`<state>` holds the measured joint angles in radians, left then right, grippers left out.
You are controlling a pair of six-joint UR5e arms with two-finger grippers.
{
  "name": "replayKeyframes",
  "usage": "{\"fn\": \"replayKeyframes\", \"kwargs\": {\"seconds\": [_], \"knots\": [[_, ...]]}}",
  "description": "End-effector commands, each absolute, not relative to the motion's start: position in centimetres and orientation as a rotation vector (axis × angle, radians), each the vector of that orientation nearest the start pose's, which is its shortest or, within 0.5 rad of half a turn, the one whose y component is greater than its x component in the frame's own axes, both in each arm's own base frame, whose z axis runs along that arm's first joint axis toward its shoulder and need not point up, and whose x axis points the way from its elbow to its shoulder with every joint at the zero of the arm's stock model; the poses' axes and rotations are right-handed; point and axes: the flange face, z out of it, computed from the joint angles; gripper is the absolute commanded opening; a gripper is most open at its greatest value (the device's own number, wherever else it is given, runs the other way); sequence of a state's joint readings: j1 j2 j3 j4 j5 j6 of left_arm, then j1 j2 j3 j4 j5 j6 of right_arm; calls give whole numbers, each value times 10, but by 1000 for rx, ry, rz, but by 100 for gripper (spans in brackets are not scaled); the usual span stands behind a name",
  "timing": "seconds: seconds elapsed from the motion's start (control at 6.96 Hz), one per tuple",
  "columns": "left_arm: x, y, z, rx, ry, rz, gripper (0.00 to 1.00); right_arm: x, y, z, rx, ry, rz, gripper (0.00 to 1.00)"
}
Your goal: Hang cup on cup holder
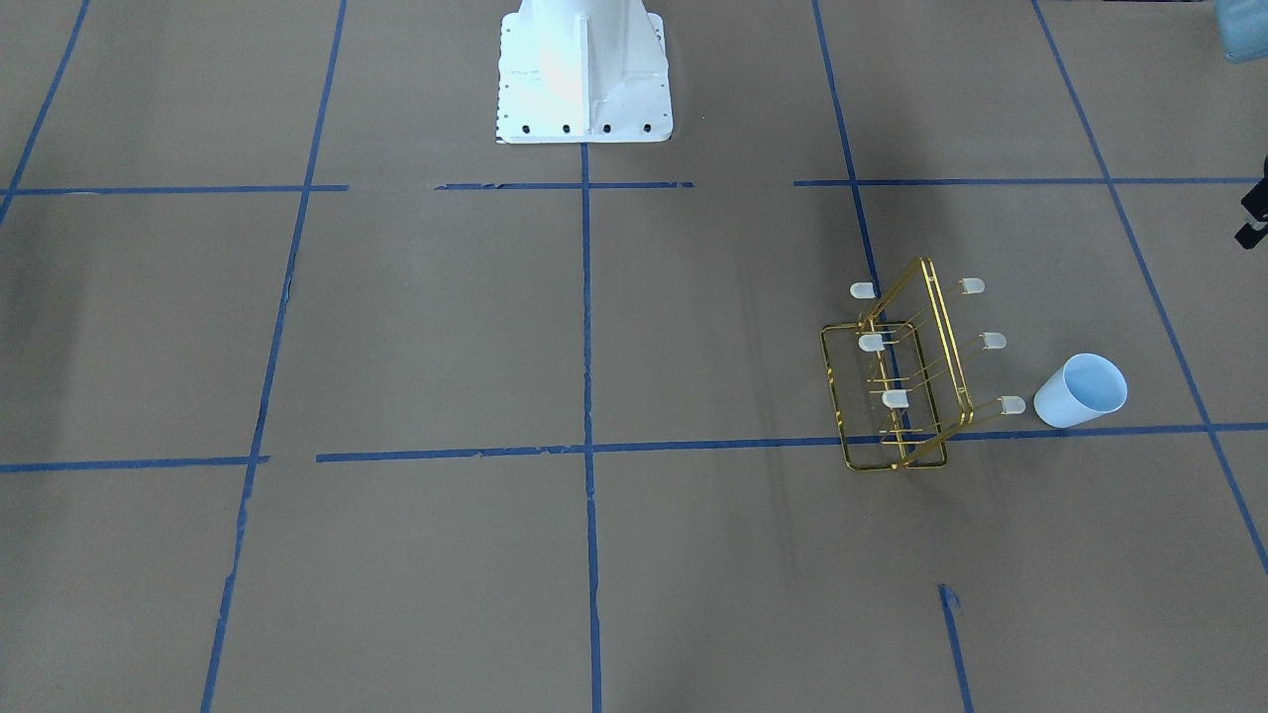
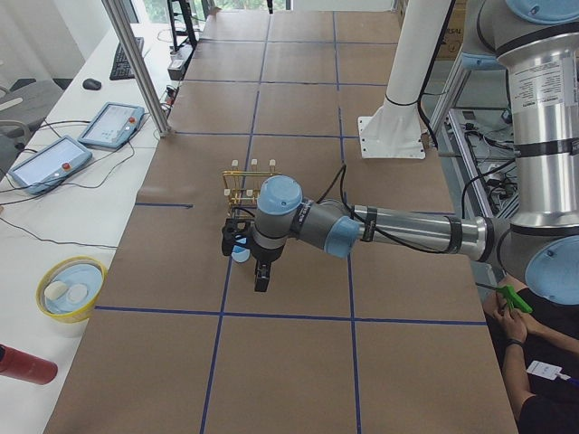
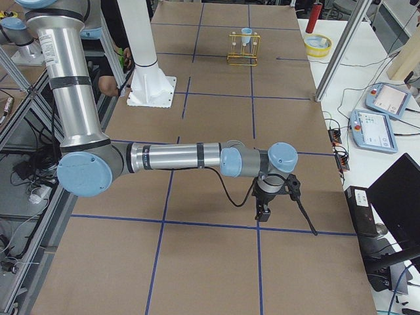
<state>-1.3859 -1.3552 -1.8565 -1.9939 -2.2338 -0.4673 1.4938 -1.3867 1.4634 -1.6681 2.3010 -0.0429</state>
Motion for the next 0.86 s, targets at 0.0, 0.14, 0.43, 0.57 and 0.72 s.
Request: {"fn": "replayKeyframes", "kwargs": {"seconds": [0.0,0.14,0.43,0.57,0.72], "knots": [[35,-413,569,284,776,-134,100,22,-571,626,-32,-730,-108,100],[58,-404,569,316,770,-215,100,23,-570,626,-31,-730,-107,100],[106,-393,564,324,806,-345,100,23,-570,626,-31,-730,-107,100],[133,-387,563,332,802,-416,100,22,-571,626,-32,-730,-108,100],[157,-381,560,357,812,-462,100,23,-570,626,-31,-730,-107,100]]}}
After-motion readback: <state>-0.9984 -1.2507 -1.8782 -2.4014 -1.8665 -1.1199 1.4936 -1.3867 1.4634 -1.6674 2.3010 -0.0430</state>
